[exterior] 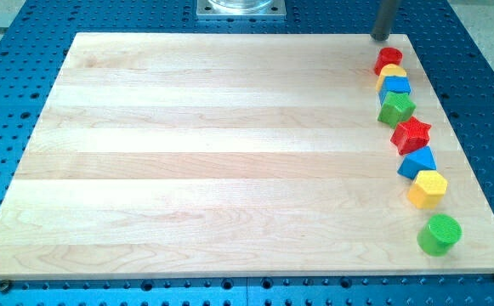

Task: Separate the heart from the line of blocks

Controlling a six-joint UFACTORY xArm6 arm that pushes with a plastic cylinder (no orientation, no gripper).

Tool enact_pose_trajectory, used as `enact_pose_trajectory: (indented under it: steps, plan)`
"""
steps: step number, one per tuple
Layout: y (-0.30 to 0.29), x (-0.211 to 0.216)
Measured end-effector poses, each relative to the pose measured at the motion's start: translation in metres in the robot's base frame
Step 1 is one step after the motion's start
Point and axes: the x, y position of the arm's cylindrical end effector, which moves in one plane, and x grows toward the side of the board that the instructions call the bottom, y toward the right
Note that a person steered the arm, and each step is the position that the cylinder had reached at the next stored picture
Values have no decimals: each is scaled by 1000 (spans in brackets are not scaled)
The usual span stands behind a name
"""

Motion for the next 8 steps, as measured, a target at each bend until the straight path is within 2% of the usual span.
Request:
enact_pose_trajectory:
  steps: [4, 6, 7, 8]
  plan:
    - [6, 4]
    - [28, 50]
    - [31, 120]
    - [-9, 138]
